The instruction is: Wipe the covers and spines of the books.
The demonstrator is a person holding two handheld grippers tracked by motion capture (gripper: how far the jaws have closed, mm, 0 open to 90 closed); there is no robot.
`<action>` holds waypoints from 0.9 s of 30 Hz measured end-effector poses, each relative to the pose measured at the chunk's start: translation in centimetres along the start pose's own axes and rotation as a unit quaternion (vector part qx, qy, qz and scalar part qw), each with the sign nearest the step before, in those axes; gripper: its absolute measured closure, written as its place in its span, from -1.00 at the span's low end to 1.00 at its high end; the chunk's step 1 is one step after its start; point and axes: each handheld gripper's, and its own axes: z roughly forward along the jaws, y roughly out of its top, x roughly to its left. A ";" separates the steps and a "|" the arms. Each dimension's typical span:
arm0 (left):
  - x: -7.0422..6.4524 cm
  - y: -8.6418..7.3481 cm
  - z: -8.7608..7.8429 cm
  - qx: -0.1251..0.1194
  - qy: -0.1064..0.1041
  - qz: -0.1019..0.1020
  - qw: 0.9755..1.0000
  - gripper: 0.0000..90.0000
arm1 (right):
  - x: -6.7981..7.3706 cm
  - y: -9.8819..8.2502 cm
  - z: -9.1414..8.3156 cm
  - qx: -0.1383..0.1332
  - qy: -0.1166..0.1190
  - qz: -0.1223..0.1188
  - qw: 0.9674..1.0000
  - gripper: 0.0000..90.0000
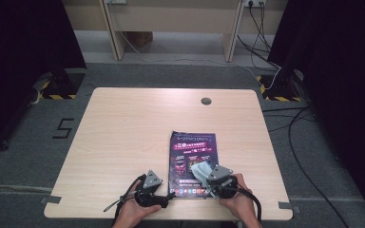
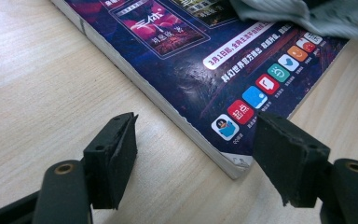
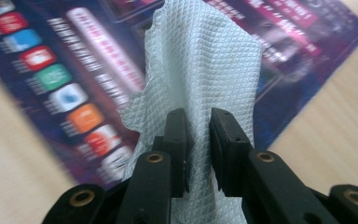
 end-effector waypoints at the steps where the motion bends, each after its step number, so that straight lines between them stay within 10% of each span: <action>1: 0.0 0.0 0.0 0.000 -0.001 0.000 1.000 -0.34 | 0.4 -0.2 -0.2 -0.003 0.001 -0.001 1.000 0.72; 27: 0.1 0.0 0.0 -0.001 -0.003 0.001 1.000 -0.35 | 2.9 0.1 -0.2 -0.029 0.023 -0.024 0.999 0.71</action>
